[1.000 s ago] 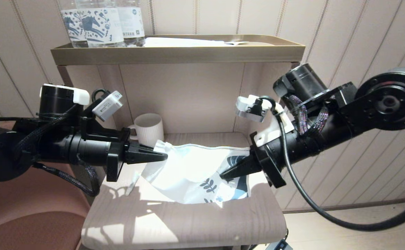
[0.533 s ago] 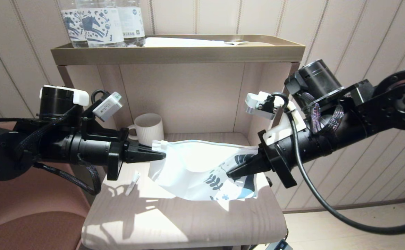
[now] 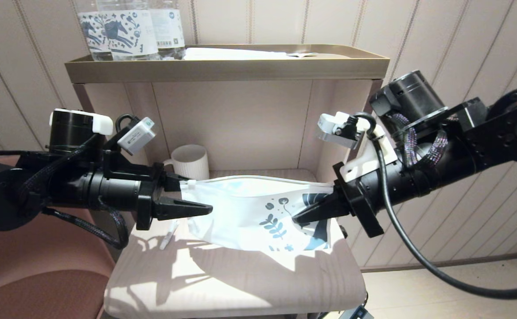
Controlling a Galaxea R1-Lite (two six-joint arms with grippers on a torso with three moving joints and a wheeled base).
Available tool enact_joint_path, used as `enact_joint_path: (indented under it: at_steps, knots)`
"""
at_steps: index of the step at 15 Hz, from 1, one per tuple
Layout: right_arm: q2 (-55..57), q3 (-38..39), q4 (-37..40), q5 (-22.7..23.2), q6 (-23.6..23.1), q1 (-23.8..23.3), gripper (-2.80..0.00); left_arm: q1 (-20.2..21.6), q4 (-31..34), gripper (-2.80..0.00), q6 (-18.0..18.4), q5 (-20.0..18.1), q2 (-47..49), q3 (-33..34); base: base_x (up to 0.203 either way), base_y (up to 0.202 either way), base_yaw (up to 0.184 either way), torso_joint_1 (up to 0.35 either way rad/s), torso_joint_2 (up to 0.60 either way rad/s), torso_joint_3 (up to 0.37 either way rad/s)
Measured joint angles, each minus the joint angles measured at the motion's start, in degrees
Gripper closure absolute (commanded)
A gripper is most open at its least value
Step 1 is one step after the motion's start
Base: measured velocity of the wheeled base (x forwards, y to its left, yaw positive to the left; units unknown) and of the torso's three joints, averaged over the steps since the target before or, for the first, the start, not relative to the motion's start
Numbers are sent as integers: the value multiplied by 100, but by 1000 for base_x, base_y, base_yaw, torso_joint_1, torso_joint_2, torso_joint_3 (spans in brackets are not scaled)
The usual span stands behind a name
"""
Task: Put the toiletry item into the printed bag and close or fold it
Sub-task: Pick up the toothpaste
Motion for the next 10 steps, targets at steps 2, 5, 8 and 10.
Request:
enact_joint_path:
  at_steps: [2, 5, 8, 10]
  knots:
    - [-109, 69, -3, 1, -13, -190, 0, 87, 0, -280, 13, 2, 16, -6, 0, 0, 0, 0, 0, 0]
    - [-331, 265, -8, 15, -25, -439, 0, 318, 2, -280, 32, 5, 17, 136, 0, 0, 0, 0, 0, 0]
    - [-541, 469, -16, 43, -58, -630, 0, 615, 0, -280, 103, 36, -73, 592, 0, 0, 0, 0, 0, 0]
    - [-626, 501, -16, 56, -52, -662, 0, 734, -2, -280, 453, 354, -135, 1060, 0, 0, 0, 0, 0, 0]
